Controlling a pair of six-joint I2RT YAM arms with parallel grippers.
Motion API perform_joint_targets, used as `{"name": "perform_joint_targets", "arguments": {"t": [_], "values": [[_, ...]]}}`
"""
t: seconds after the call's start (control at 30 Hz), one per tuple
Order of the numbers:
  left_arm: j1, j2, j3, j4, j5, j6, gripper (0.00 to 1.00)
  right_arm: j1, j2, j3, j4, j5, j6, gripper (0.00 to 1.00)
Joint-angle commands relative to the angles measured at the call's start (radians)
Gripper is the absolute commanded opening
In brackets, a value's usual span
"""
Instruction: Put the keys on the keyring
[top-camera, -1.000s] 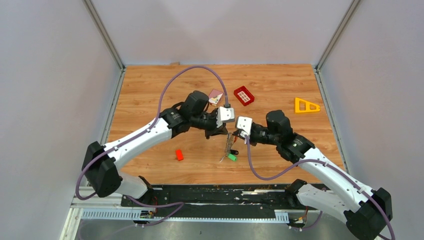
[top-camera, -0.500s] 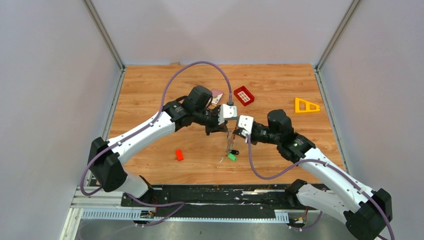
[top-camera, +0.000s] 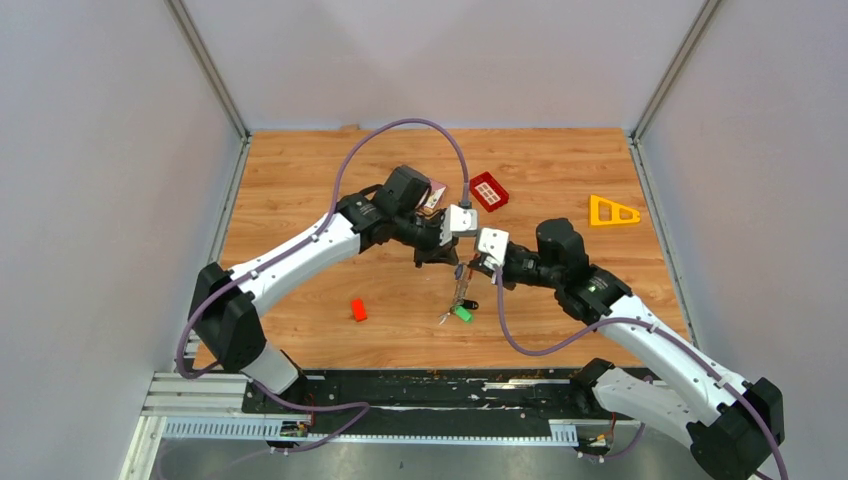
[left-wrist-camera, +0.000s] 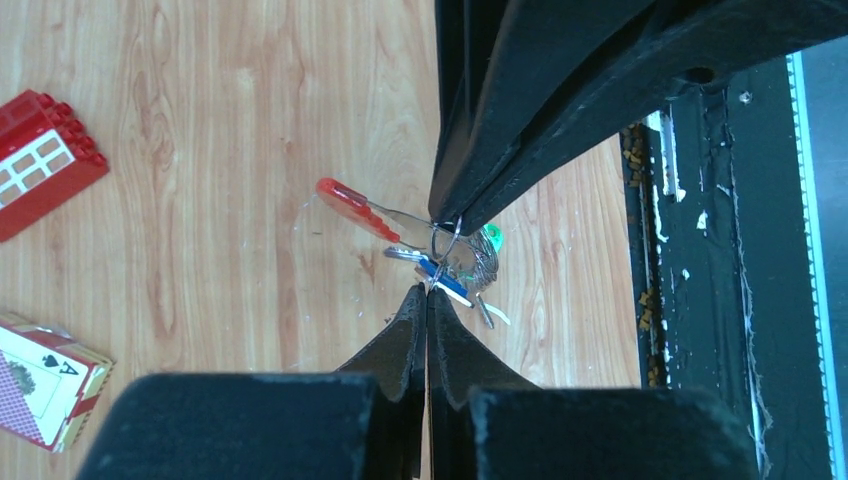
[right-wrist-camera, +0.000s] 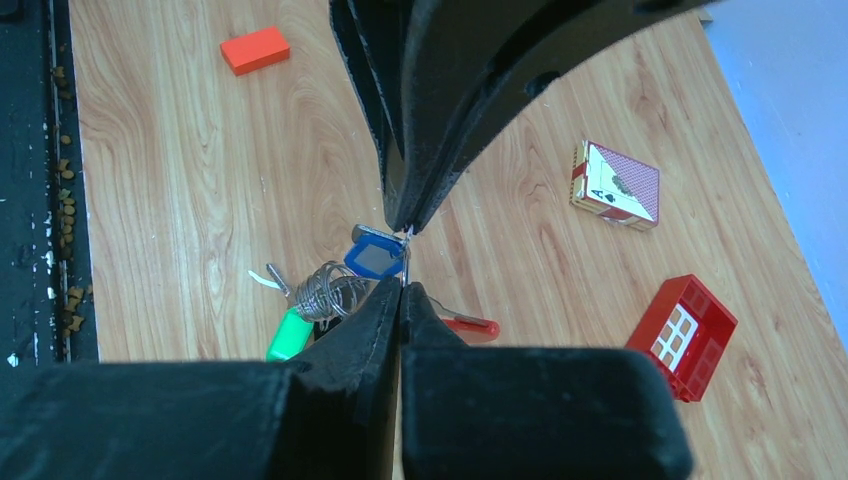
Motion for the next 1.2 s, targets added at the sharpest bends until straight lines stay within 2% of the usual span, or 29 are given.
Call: {"name": "perform_joint_targets", "arguments": {"t": [0.0, 0.3, 0.53, 0.87, 1.17], "values": [[-0.002, 0.065, 0.044, -0.059, -0.026, 0.012, 0.00, 0.010, -0.030, 0.028, 0.047, -0.068, -0.014, 0.00], [0.000, 0.106, 0.093, -0.111, 0.016, 0.000, 0.00, 0.010, -0.043, 0.022, 0.036, -0.092, -0.041, 0.00], [0.004, 0.080, 0.087, -0.112, 0.049, 0.002, 0.00, 0.010, -0.046, 0.019, 0.039, -0.063, -0.044, 0.00], [0.005, 0.106, 0.099, -0.085, 0.174, -0.042, 0.00, 0.010, -0.038, 0.016, 0.066, -0.049, -0.029, 0.00], [0.012, 0.106, 0.113, -0.091, 0.181, -0.039, 0.00, 0.011, -0.051, 0.013, 0.067, -0.047, -0.032, 0.00]]}}
